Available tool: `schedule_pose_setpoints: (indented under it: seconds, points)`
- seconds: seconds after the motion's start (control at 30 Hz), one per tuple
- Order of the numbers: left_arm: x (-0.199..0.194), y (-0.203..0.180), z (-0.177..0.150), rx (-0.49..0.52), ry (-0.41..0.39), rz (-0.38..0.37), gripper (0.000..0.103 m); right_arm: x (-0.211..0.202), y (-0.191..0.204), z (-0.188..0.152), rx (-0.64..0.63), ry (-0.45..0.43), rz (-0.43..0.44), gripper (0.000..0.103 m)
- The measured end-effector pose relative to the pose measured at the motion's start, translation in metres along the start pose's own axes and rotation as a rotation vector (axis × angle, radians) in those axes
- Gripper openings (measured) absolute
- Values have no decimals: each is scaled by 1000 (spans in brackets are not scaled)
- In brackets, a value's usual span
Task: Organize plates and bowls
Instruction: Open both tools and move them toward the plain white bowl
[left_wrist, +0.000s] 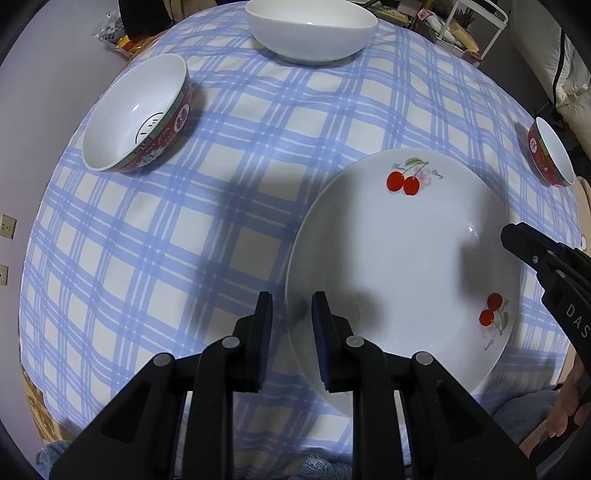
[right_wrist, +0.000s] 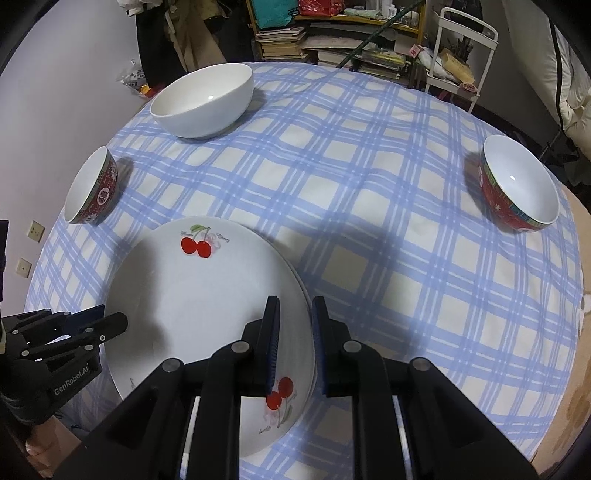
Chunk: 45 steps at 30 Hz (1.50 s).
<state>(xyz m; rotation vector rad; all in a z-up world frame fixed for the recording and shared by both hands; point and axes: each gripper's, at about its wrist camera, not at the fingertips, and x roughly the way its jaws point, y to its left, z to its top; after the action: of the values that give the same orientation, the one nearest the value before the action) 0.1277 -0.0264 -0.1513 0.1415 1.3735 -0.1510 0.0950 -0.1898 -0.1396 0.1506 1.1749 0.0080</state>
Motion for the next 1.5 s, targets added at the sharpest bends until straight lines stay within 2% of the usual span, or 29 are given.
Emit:
schedule_pose_setpoints:
  seconds: [0.23,0.43,0.47,0.5,0.57,0.67,0.7,0.77,0.83,0.9,1.0,1.1,1.3,1.5]
  points:
    - [-7,2,-2,-10,-37,11,21,-4,1,1,4,-28,21,19]
    - [-22,2,-1,6,-95,73,22,-16,5,8,-10,-83,30,19]
    - [-27,3,0,7,-109,73,24,-18,5,10,-11,-92,28,23]
    - [-30,3,2,5,-115,75,26,-20,5,11,-14,-104,23,32]
    - [-39,2,5,23,-142,112,36,-23,3,12,-13,-122,-6,45]
    - [-53,-4,14,84,-197,171,52,-29,-1,13,-6,-142,-25,51]
    - [-58,-3,17,87,-207,173,55,-32,-2,15,-1,-148,-26,56]
    - [-64,2,25,70,-204,154,76,-41,-4,19,20,-185,-34,65]
    - [-70,9,34,43,-205,133,78,-51,-4,22,30,-224,-39,76]
    - [-76,13,42,27,-212,129,79,-59,-4,27,35,-259,-39,92]
    - [-87,22,54,2,-243,120,84,-68,-1,40,40,-310,-47,103]
    - [-97,34,68,-23,-276,108,86,-71,1,53,63,-371,-56,103]
    - [-108,52,100,-35,-313,184,89,-67,7,86,38,-403,-51,103]
    - [-105,66,135,-66,-340,219,92,-52,12,117,35,-387,-6,103]
